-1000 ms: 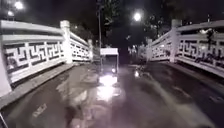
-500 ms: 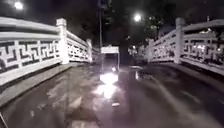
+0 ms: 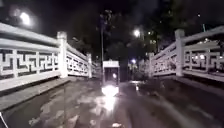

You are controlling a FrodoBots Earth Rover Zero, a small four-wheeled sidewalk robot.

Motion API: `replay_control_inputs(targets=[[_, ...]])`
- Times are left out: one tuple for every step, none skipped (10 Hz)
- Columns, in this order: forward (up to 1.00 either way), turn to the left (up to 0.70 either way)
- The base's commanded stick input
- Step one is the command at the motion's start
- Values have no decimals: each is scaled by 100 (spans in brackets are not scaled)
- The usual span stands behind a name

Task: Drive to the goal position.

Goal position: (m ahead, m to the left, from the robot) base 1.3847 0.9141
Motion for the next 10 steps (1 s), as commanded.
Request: replay_control_inputs(targets=[[45,0],[45,0],[45,0],[45,0],[45,0],[45,0],[45,0],[45,0],[45,0],[45,0]])
